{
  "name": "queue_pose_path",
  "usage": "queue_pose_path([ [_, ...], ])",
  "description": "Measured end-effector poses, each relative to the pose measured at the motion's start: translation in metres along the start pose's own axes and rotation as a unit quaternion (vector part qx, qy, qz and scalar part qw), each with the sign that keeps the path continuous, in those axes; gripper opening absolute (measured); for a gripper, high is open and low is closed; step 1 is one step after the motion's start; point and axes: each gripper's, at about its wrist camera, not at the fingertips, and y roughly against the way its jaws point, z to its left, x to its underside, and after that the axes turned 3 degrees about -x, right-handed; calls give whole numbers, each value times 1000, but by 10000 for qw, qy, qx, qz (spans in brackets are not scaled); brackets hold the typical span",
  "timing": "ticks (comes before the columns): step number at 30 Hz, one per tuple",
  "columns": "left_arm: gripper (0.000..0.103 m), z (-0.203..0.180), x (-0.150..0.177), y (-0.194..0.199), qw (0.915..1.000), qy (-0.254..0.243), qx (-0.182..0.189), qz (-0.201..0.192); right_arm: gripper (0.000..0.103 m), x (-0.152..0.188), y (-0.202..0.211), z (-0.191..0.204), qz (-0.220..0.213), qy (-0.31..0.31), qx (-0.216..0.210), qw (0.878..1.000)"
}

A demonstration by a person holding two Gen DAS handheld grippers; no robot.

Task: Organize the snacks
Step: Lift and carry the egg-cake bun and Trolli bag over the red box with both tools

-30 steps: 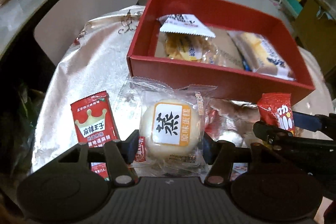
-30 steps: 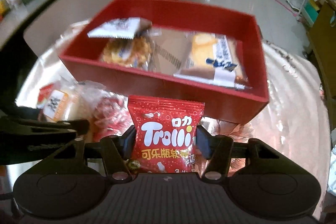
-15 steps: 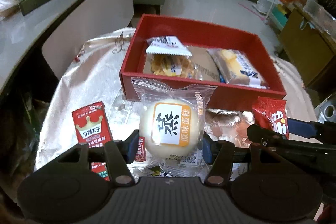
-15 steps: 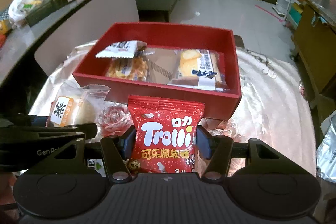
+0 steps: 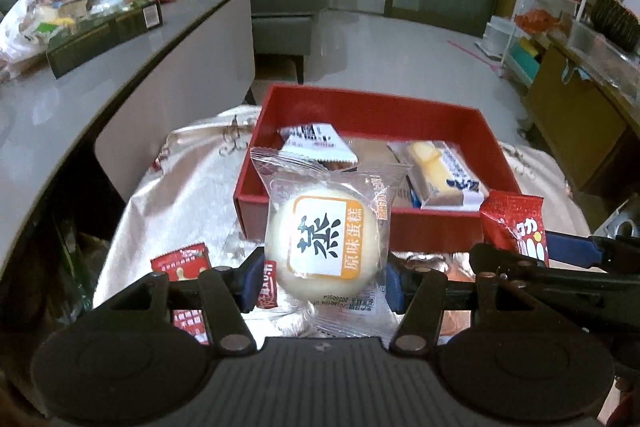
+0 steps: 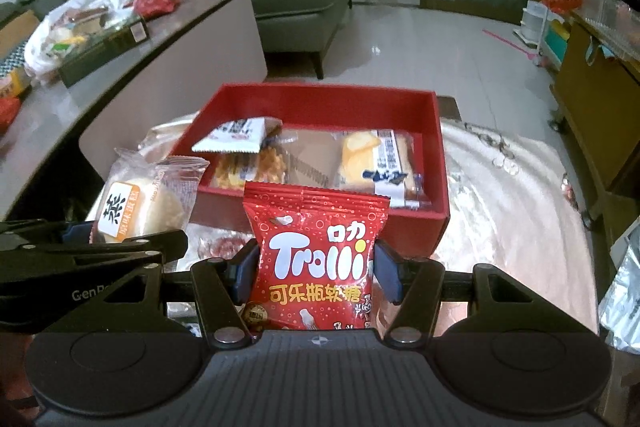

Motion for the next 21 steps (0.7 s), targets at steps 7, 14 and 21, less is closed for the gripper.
queue_pose_path([
  [7, 50, 0, -9, 7, 9996, 13, -17, -277, 66, -9, 6, 2, -218, 50, -1, 9997],
  [14, 50, -6, -23, 17, 9973, -75, -129, -725, 66, -24, 12, -2, -502, 26, -8, 9987],
  [21, 50, -10, -34, 19, 9947, -92, -214, -1000, 66, -31, 16, -7, -683, -20, -45, 9977],
])
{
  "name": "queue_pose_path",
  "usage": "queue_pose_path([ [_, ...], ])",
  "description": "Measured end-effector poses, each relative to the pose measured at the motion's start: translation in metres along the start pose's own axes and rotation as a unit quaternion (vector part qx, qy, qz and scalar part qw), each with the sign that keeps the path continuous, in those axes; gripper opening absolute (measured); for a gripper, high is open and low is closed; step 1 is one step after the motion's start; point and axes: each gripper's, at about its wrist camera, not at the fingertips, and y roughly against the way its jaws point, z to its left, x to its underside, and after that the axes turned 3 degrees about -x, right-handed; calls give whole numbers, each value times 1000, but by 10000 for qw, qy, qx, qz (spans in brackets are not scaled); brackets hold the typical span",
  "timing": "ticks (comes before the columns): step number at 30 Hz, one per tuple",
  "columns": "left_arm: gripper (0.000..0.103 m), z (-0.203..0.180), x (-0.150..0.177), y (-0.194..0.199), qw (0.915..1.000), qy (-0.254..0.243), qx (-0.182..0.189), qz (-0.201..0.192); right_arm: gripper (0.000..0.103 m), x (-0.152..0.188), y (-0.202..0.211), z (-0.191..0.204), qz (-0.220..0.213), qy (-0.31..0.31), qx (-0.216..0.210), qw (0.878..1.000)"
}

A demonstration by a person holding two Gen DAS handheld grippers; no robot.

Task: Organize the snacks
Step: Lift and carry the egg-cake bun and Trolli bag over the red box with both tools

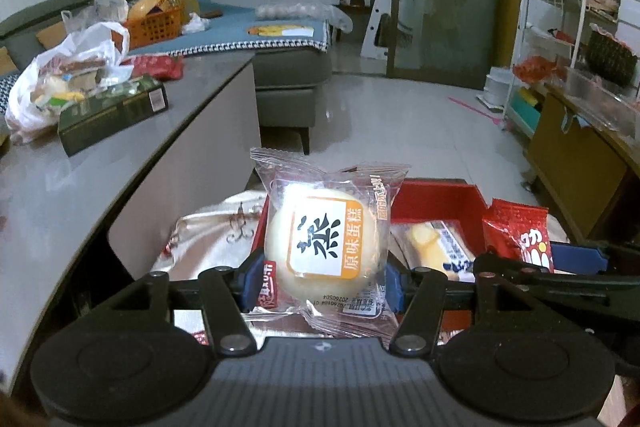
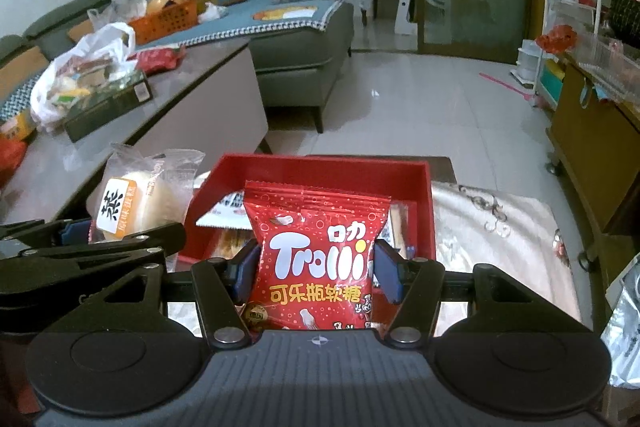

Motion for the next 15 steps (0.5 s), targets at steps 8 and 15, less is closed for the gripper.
queue_pose_path([
  [8, 50, -6, -9, -6, 9998, -36, -101, -151, 66, -8, -1, -2, -120, 15, 38, 9999],
  [15, 51, -9, -17, -16, 9996, -54, -181, -214, 66, -17, -10, -2, -143, 63, 66, 9999],
])
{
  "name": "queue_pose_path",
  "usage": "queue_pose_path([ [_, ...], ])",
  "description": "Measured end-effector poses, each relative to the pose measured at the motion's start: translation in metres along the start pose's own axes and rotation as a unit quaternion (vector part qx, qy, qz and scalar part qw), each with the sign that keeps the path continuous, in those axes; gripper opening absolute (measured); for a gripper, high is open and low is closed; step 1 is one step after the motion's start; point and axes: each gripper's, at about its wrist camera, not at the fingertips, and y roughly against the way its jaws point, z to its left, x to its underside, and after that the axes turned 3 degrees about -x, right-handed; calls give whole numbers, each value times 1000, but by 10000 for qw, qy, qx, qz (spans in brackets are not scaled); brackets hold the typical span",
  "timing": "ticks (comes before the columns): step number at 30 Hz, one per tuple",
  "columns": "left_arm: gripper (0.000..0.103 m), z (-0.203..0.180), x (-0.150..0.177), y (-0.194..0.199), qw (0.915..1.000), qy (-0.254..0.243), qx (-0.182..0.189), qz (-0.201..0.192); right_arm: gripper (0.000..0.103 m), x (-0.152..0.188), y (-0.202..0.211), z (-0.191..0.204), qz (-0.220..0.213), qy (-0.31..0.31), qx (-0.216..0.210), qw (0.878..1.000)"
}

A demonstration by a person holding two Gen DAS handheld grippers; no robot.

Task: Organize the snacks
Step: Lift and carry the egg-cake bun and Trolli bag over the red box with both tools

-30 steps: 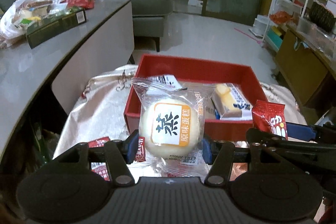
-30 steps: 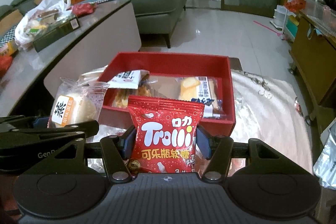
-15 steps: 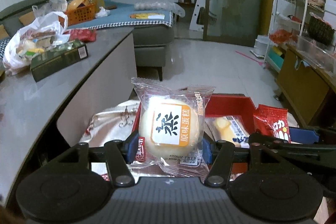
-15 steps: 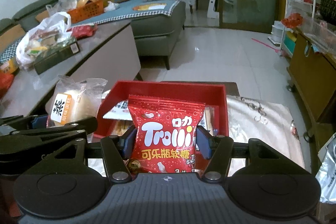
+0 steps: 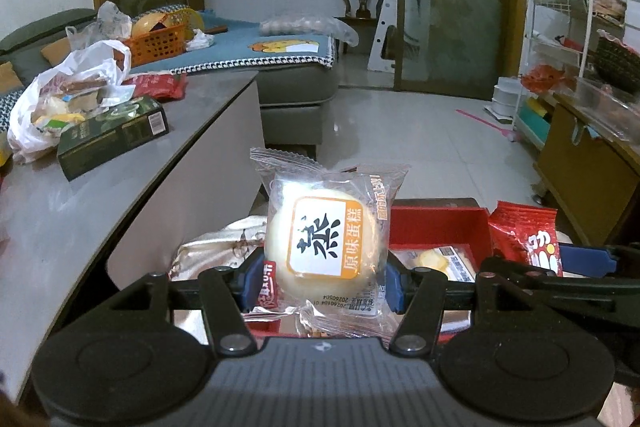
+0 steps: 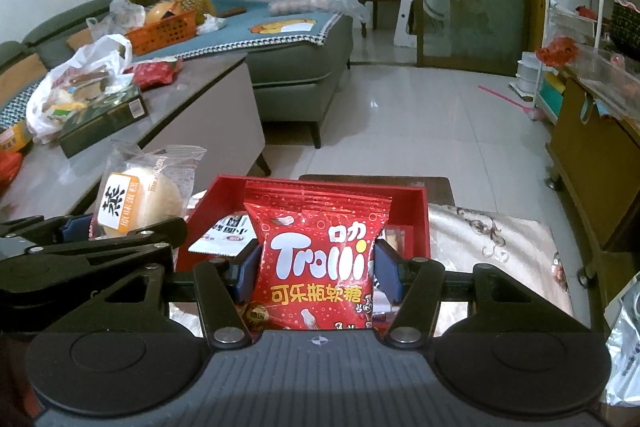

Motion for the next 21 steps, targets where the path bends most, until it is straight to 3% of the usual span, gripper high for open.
queue_pose_path([
  [21, 50, -15, -12, -44, 9998, -89, -163, 102, 66, -14, -40, -13, 179, 27, 146, 9997],
])
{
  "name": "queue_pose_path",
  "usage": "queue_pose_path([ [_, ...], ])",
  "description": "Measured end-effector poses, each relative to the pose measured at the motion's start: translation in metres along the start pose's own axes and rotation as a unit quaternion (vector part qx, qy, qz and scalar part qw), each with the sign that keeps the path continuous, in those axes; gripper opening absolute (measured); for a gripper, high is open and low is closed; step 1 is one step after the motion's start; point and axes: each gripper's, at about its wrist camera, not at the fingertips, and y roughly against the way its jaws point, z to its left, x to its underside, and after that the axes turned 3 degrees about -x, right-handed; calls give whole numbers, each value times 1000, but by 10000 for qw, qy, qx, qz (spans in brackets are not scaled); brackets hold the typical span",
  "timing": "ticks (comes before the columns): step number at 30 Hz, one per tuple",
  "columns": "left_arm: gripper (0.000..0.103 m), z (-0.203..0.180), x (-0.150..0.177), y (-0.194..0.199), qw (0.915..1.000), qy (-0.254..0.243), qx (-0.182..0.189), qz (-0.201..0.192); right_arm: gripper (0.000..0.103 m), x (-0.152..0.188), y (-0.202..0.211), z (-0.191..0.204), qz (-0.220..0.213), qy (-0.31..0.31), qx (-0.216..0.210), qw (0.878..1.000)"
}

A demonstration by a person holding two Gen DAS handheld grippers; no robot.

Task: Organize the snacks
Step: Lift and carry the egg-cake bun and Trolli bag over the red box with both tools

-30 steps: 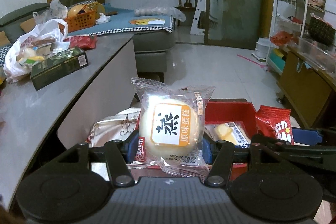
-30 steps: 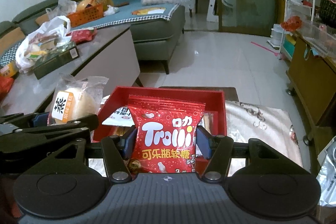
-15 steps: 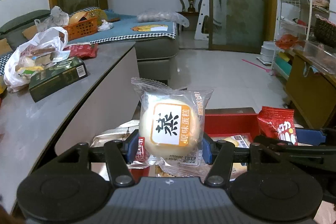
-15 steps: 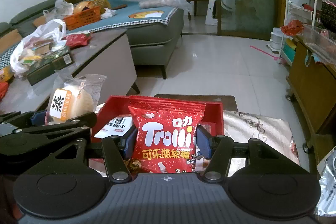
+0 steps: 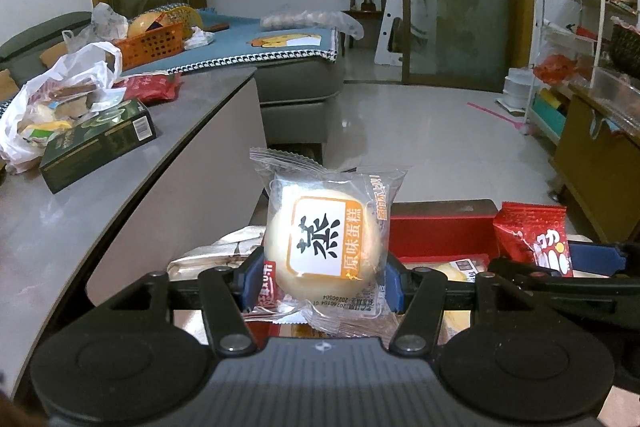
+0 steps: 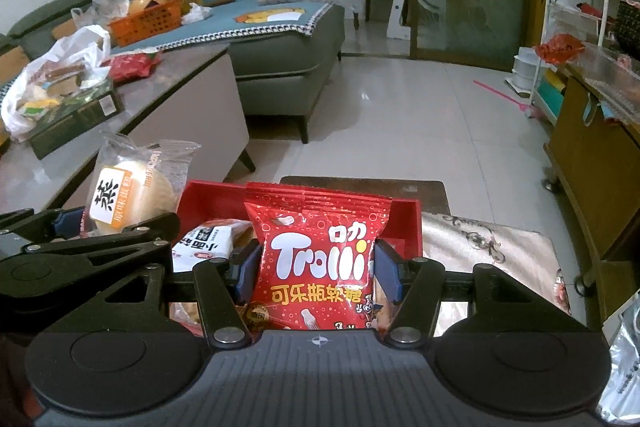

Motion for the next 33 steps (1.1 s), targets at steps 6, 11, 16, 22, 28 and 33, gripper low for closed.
queue_pose_path([
  [6, 50, -3, -1, -8, 10000, 1, -6, 28, 66, -3, -8, -3, 45, 13, 26, 10000],
  [11, 50, -6, -2, -13, 10000, -15, -15, 46, 66, -4, -14, -4, 63, 26, 53, 10000],
  [16, 50, -7, -3, -21, 10000, -3, -25, 78, 66, -5, -20, -4, 92, 50, 86, 9999],
  [22, 50, -10, -2, -32, 9999, -12, -35, 144, 66, -6, -29, -7, 171, 87, 125, 9997],
  [28, 50, -13, 0, -40, 9998, -19, -53, 205, 66, -7, -39, -9, 237, 109, 152, 9995],
  [33, 50, -15, 1, -50, 9996, -25, -55, 269, 66, -6, -47, -9, 298, 141, 195, 9993],
])
